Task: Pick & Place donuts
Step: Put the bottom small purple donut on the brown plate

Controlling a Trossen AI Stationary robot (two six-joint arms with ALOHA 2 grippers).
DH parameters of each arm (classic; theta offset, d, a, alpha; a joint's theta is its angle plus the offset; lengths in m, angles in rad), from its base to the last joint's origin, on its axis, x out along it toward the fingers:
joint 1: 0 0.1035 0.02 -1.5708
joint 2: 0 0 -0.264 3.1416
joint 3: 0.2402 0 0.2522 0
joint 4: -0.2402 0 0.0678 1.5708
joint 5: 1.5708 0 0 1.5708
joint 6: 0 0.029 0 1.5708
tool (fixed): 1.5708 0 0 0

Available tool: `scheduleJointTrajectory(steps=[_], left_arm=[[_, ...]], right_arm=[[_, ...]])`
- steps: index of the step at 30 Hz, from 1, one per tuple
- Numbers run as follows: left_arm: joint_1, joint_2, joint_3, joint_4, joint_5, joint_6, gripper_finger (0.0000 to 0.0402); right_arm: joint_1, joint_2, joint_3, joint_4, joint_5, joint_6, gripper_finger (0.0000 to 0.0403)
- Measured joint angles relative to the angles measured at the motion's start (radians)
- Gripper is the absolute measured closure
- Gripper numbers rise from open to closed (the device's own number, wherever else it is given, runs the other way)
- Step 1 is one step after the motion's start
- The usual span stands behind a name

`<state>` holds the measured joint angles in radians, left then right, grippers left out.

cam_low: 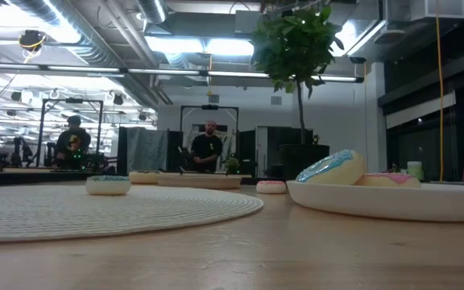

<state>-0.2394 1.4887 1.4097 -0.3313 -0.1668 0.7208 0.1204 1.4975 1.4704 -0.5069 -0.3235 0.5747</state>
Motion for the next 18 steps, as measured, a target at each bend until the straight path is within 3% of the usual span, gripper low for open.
scheduleJointTrajectory(steps=[5,18], left_arm=[[0.000,0.000,0.000,0.028,-0.015,0.002,0.0217],[-0.001,0.000,0.000,0.017,-0.052,0.000,0.0309]], right_arm=[[-0.001,0.000,0.000,0.015,0.008,0.000,0.0233],[-0.002,0.000,-0.001,0.021,0.015,-0.010,0.0232]])
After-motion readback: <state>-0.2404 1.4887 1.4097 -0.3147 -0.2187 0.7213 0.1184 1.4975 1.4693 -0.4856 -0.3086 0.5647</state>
